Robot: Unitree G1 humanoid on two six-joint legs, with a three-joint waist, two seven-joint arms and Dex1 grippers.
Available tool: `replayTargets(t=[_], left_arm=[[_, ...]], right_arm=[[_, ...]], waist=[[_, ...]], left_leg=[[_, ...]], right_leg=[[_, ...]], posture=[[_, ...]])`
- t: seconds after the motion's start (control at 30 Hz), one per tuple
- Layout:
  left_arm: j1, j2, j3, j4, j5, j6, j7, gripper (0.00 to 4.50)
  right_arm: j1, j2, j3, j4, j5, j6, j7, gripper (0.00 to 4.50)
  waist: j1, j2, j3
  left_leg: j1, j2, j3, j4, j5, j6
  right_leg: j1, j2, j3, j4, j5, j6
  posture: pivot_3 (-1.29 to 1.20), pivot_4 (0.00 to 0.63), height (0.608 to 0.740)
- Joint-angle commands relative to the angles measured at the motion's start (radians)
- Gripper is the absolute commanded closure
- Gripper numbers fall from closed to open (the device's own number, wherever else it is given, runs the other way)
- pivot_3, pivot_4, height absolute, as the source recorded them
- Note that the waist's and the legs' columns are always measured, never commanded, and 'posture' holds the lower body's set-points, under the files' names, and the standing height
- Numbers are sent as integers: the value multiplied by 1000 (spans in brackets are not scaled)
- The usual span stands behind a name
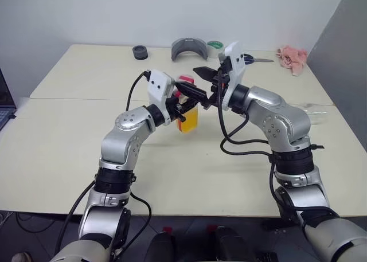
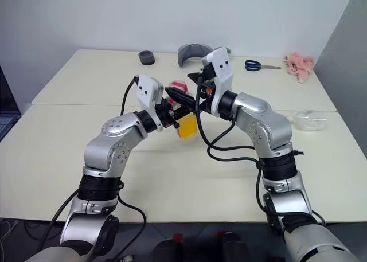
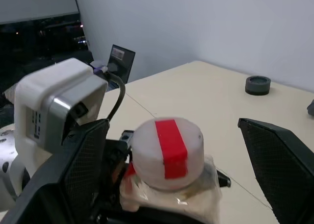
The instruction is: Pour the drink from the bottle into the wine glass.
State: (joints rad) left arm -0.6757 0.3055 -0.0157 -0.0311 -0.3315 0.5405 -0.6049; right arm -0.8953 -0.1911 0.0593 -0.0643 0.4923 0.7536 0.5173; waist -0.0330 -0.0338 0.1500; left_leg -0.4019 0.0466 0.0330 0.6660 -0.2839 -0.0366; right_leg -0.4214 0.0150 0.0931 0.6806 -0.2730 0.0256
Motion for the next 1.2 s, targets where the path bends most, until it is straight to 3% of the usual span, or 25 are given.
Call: replayTargets(t=[0.03, 0.27, 0.37, 0.57, 0.87, 1.2], left_arm=[[-16, -4, -1, -34, -11, -23, -9, 2656], [-20, -2, -2, -29, -9, -27, -14, 2656], [-19, -3, -3, -31, -8, -27, -15, 2657], [-9, -4, -3, -43, -6, -25, -11, 2657], [6, 7, -8, -103, -25, 11, -16, 2657], [62, 53, -13, -338, -133, 170, -34, 2657]], right_arm=[[-5, 15, -14, -57, 12, 8, -25, 0], [6, 23, -3, -52, 1, 9, -31, 0], [10, 19, 3, -40, -12, -2, -31, 618], [7, 28, -12, -16, -22, -17, -47, 2635], [-4, 16, -1, -19, 4, -27, 16, 2668], [-72, -53, 14, 84, 53, -77, 310, 2668]], waist=[[0, 0, 0], [0, 0, 0], [0, 0, 0], [0, 0, 0], [-1, 0, 0], [-2, 1, 1]], left_leg=[[0, 0, 0, 0, 0, 0], [0, 0, 0, 0, 0, 0], [0, 0, 0, 0, 0, 0], [0, 0, 0, 0, 0, 0], [0, 0, 0, 0, 0, 0], [0, 0, 0, 0, 0, 0]], right_leg=[[0, 0, 0, 0, 0, 0], [0, 0, 0, 0, 0, 0], [0, 0, 0, 0, 0, 0], [0, 0, 0, 0, 0, 0], [0, 0, 0, 0, 0, 0], [0, 0, 0, 0, 0, 0]], posture=[[0, 150, 740], [0, 150, 740], [0, 150, 740], [0, 150, 740], [0, 150, 740], [0, 150, 740]])
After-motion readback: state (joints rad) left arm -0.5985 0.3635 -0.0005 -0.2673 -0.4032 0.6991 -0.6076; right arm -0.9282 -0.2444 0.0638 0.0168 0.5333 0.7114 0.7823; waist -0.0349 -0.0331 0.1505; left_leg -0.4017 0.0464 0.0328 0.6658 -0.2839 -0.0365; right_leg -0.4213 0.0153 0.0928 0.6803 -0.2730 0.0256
